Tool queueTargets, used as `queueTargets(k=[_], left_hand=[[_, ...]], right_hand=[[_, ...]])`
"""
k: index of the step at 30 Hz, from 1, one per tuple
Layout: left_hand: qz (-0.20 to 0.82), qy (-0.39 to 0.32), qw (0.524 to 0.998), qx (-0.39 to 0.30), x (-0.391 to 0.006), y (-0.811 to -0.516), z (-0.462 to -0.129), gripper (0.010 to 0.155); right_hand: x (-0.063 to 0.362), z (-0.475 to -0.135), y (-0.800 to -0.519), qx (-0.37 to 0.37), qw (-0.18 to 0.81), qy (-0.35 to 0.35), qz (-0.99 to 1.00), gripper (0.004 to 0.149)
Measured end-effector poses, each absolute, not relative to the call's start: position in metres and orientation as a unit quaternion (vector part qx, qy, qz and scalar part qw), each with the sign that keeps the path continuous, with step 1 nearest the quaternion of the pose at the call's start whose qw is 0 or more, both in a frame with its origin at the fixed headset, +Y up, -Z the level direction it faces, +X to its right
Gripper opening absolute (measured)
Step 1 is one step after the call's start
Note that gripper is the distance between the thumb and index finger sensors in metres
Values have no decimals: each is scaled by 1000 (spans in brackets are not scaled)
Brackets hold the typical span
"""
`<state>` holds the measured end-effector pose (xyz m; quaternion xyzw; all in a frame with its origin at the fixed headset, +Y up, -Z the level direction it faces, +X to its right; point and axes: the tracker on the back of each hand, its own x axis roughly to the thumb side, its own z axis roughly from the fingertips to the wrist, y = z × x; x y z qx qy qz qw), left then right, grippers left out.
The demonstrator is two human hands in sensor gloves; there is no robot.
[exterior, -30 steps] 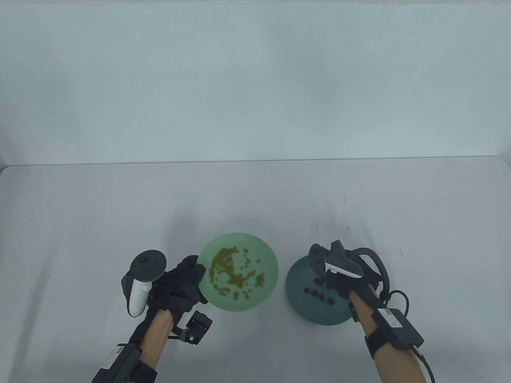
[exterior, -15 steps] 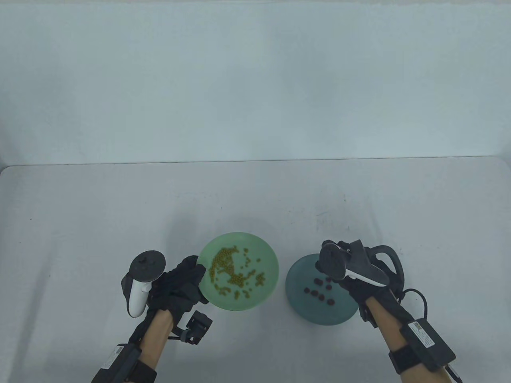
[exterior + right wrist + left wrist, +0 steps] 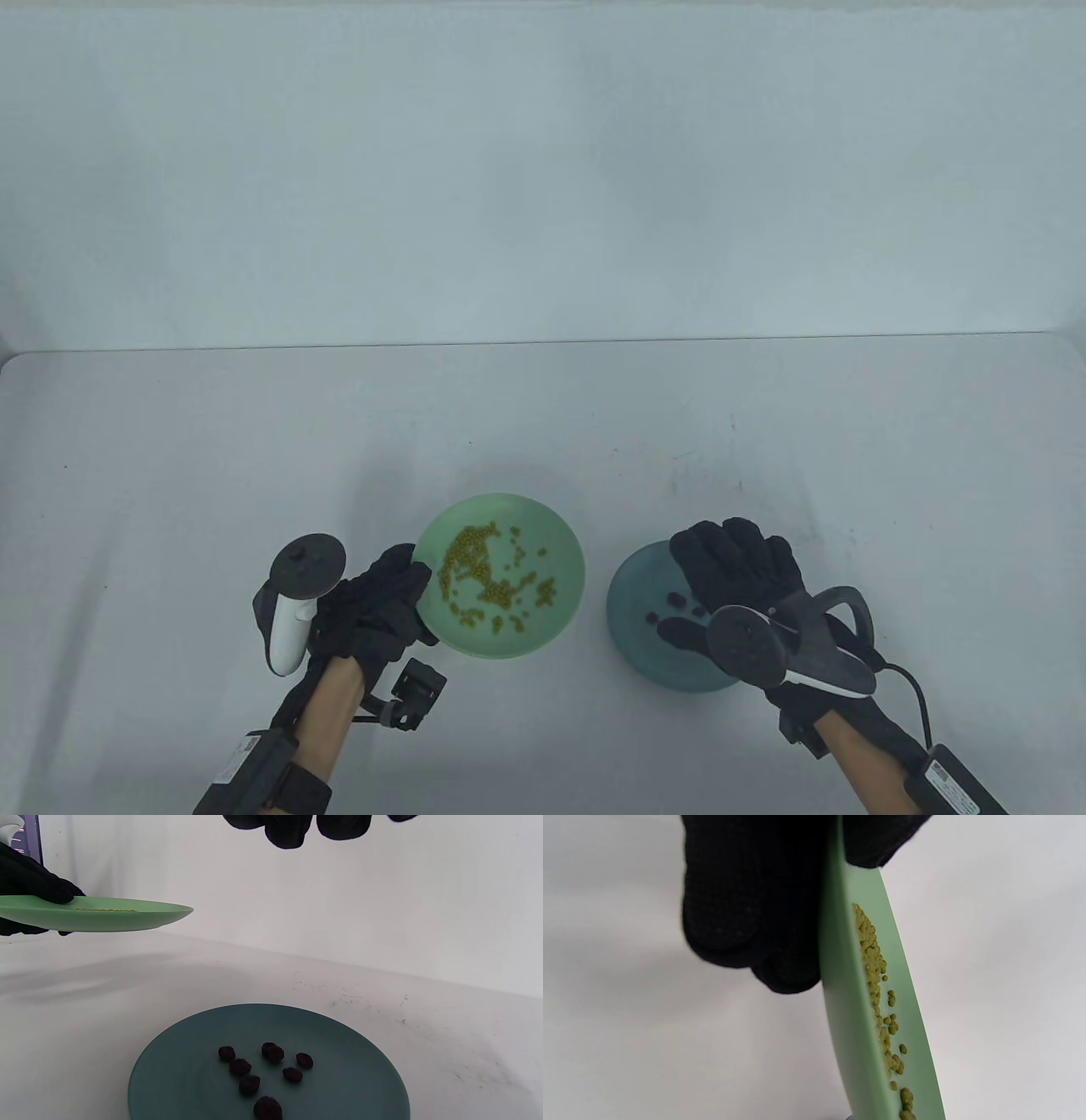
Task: Pick cranberries with hand pinch into plate
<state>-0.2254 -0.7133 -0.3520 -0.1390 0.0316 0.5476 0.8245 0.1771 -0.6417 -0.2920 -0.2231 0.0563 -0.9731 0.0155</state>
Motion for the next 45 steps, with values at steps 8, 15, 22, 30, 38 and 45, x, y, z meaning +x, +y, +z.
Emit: queueTargets(k=[8, 15, 22, 30, 38, 45], left_hand=[[542, 43, 827, -142, -227, -716, -352, 51], [530, 54, 832, -157, -225, -719, -356, 51], [523, 84, 831, -171, -230, -724, -360, 50], [498, 115, 839, -187, -233, -733, -370, 47], [459, 132, 856, -196, -232, -747, -379, 46], [432, 136, 867, -209, -226, -757, -384, 46]], right_hand=[[184, -291, -654, -233, 10, 65, -970, 91], [184, -290, -651, -233, 4, 72, -970, 91], [185, -290, -652, -233, 2, 70, -970, 92], [186, -291, -653, -232, -2, 67, -970, 92], [186, -291, -653, -236, -9, 63, -970, 92], [186, -291, -653, -238, -7, 63, -969, 92]])
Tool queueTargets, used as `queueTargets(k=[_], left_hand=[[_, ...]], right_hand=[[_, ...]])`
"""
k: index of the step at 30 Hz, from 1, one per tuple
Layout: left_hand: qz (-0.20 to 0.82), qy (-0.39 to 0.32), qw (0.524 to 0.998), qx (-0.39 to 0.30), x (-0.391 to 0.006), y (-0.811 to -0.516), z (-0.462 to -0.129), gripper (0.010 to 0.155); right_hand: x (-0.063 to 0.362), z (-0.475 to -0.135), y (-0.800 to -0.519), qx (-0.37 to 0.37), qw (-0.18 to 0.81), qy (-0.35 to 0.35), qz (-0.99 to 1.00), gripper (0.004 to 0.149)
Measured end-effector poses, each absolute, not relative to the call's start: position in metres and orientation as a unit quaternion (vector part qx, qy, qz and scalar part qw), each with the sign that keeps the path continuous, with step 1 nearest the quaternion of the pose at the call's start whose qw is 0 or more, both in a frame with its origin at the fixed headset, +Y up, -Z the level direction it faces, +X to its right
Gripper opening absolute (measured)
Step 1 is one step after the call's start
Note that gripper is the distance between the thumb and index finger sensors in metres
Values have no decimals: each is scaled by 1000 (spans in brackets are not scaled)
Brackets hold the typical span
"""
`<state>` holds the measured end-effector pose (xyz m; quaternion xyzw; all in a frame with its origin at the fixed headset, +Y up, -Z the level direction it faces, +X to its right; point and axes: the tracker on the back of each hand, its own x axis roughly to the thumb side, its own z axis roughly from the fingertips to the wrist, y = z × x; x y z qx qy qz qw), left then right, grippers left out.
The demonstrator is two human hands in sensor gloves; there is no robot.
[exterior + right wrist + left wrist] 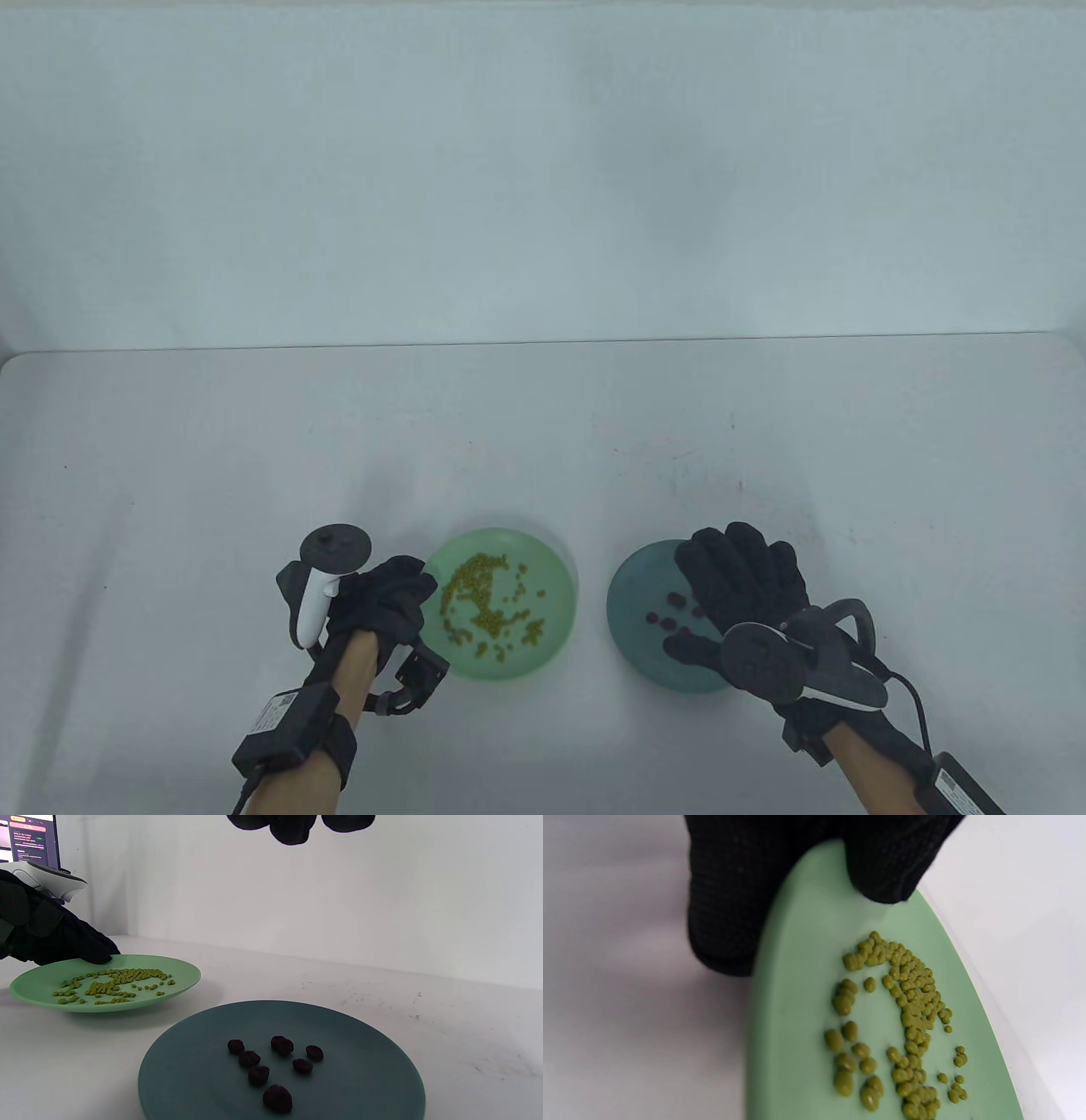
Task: Pick cranberries with hand pinch into plate
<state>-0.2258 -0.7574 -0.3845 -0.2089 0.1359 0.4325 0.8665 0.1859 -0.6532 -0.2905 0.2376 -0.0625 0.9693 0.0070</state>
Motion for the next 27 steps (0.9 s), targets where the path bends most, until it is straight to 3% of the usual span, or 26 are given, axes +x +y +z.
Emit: queueTargets(k=[11, 27], left_hand=[[399, 133, 882, -212, -215, -760, -389, 45], [122, 84, 978, -150, -191, -748, -390, 43]], right_hand=[[185, -290, -653, 239, 9, -60, 969, 92], [185, -290, -654, 234, -2, -58, 971, 91]])
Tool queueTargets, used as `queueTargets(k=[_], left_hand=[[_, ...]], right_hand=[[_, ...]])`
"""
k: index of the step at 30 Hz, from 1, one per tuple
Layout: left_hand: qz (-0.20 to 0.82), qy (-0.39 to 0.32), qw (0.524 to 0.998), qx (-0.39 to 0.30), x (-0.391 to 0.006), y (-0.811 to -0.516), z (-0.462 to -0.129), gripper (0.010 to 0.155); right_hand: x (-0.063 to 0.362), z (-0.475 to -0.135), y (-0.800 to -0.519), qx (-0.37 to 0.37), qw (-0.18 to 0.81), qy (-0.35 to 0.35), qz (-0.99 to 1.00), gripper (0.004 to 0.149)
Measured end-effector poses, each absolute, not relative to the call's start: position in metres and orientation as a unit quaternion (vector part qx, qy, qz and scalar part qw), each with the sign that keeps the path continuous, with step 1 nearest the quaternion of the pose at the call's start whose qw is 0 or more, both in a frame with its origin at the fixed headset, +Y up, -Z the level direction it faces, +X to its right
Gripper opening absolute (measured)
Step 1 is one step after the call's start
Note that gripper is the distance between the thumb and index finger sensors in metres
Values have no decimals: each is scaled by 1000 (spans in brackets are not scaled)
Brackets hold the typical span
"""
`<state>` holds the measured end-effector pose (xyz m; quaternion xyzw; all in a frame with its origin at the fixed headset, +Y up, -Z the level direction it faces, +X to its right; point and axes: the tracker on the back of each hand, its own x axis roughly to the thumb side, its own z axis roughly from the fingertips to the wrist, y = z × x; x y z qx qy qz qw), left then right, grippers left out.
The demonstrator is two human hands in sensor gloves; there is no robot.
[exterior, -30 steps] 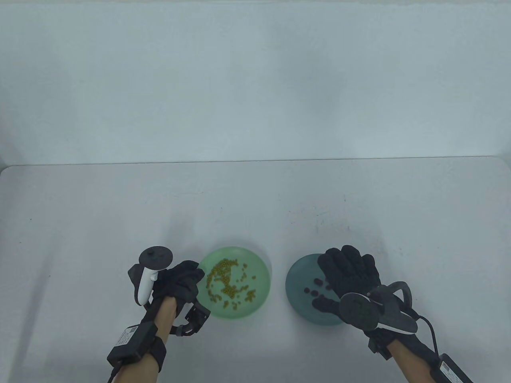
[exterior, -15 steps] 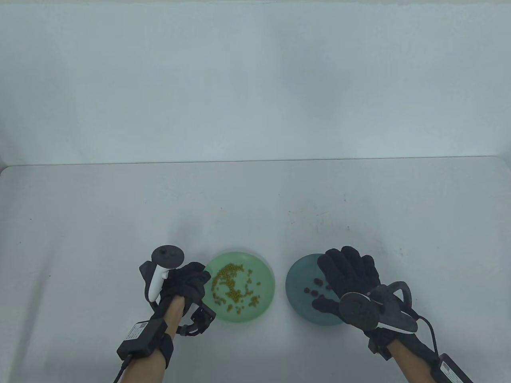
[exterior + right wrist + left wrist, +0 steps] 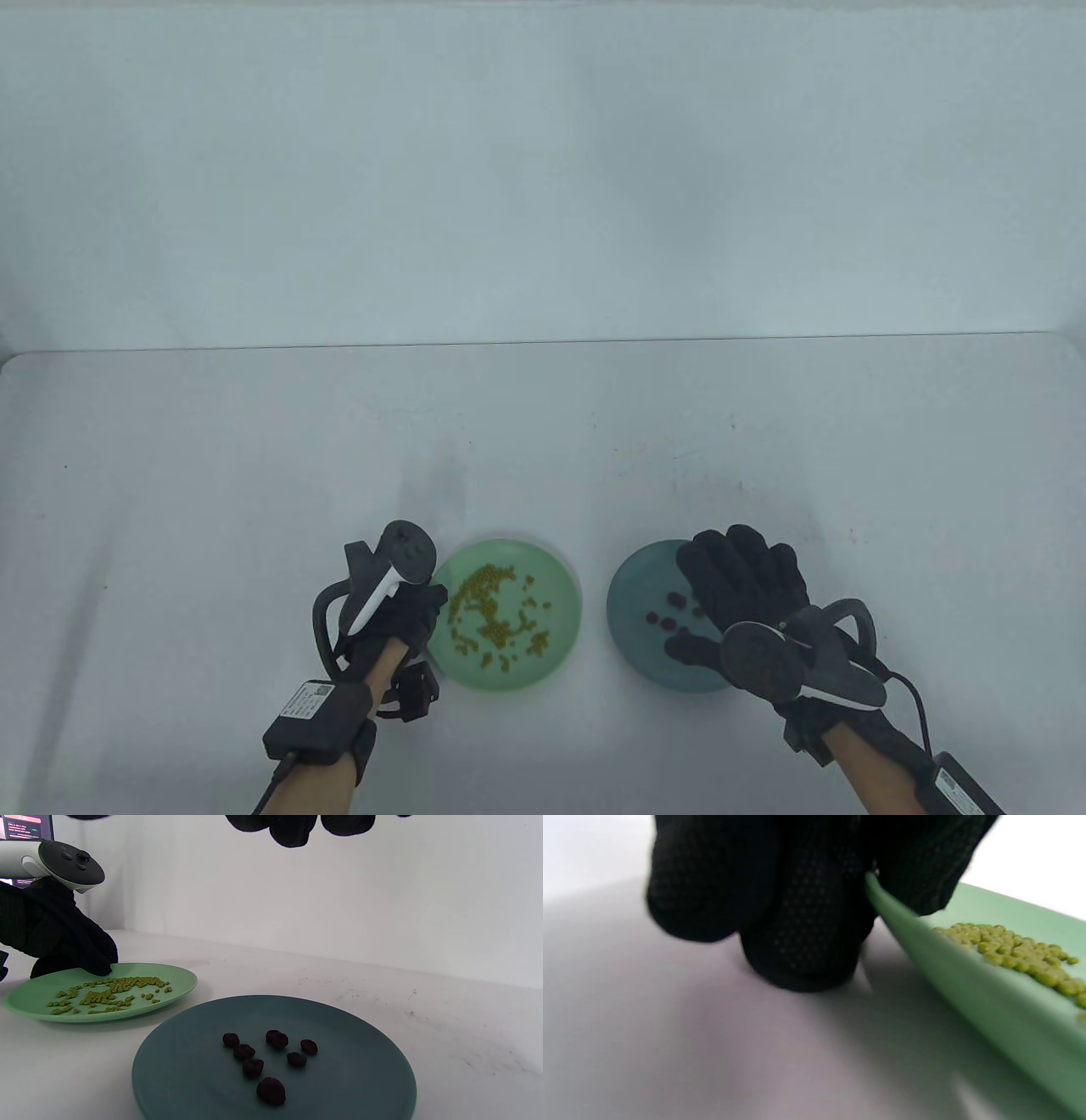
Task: Pick cranberries with hand pinch into plate
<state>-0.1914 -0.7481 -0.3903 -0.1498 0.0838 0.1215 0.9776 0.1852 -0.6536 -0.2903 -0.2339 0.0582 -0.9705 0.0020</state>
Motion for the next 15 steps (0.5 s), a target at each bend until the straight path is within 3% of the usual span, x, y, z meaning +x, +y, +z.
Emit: queueTargets(k=[7, 15], left_hand=[[151, 64, 978, -129, -195, -729, -380, 53], [186, -57, 980, -36, -189, -659, -345, 72]], right_hand=[[186, -291, -653, -232, -3, 57, -971, 92], [190, -292, -652, -226, -18, 60, -972, 91]])
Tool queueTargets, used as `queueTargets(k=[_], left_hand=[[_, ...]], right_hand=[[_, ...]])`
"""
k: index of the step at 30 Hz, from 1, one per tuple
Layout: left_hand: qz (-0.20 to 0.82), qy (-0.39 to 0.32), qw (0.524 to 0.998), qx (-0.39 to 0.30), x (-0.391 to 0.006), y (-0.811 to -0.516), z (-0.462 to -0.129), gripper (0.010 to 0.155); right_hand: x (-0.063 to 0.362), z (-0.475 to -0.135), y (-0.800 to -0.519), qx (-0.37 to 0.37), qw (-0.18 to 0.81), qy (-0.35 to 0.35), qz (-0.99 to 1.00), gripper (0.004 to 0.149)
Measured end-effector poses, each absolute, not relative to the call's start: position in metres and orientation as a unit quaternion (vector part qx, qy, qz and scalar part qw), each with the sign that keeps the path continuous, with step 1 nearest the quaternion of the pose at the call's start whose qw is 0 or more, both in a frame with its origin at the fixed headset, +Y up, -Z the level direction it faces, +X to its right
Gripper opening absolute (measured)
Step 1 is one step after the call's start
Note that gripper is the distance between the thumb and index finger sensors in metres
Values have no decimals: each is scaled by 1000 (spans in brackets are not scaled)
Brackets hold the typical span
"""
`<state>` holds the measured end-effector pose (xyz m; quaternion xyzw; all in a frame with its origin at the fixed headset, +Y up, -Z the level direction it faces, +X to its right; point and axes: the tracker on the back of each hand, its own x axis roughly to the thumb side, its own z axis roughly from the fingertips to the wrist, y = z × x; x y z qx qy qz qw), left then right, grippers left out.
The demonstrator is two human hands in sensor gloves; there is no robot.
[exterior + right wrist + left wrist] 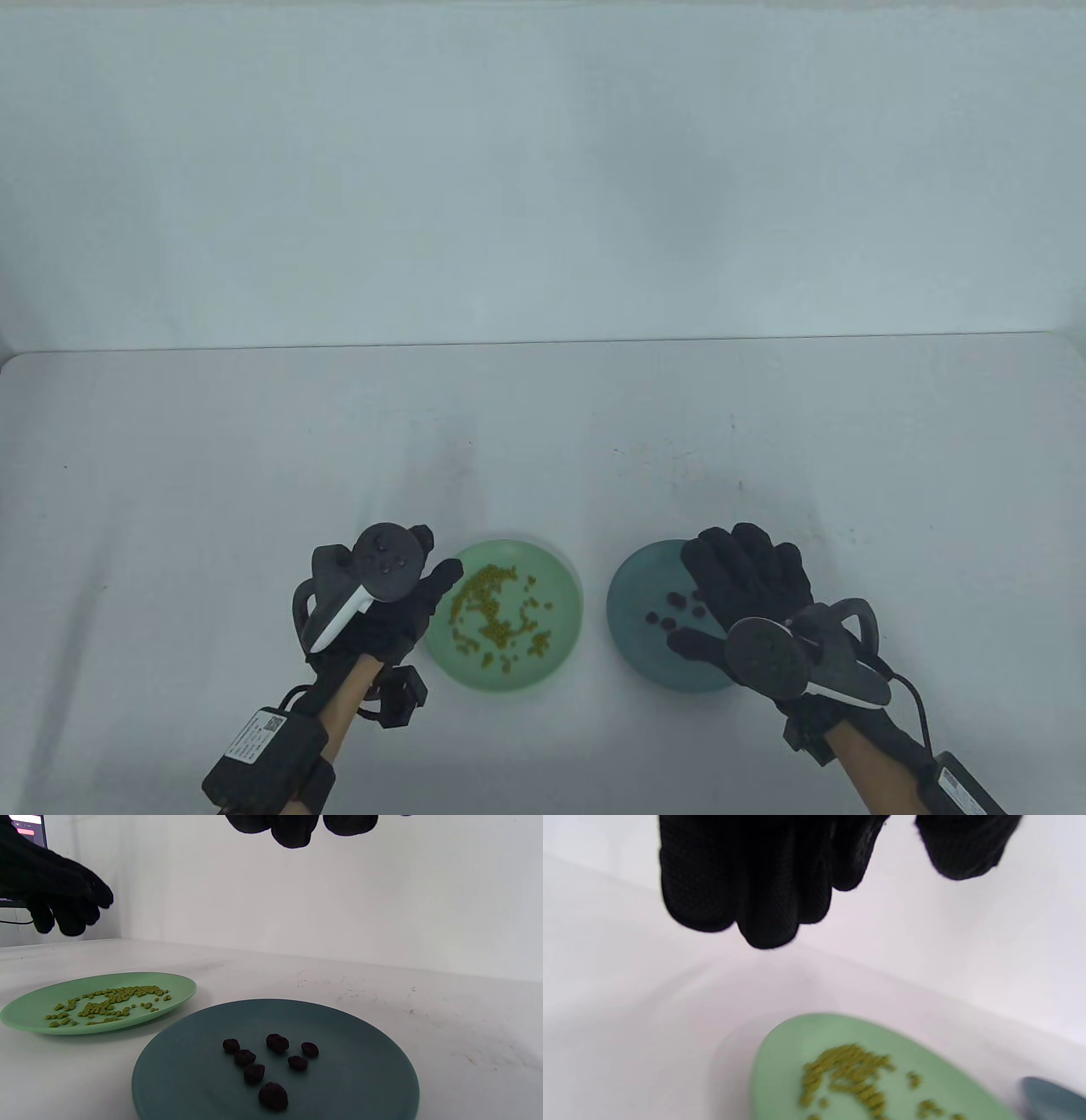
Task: Pick cranberries with hand pinch into plate
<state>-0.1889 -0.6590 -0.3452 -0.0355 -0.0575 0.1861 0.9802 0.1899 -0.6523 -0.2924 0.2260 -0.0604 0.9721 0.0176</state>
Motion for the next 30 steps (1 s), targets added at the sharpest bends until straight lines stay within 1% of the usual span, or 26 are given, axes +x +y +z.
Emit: queueTargets(k=[4, 8, 17, 22, 26, 30], left_hand=[[177, -121, 977, 4, -179, -637, -330, 78], [167, -158, 973, 30, -172, -631, -317, 83], [131, -221, 966, 31, -158, -649, -298, 91], [90, -246, 965, 15, -152, -663, -292, 93], [84, -251, 964, -1, -151, -672, -290, 94], [92, -242, 966, -4, -155, -673, -292, 95]], right_hand=[[191, -293, -652, 223, 19, -62, 973, 91], [192, -293, -652, 221, 20, -63, 973, 91], [195, -295, -653, 212, 20, -62, 975, 92], [195, -296, -656, 211, 16, -60, 976, 93], [193, -296, -658, 214, 15, -53, 975, 93], [192, -296, -659, 216, 13, -52, 975, 93]])
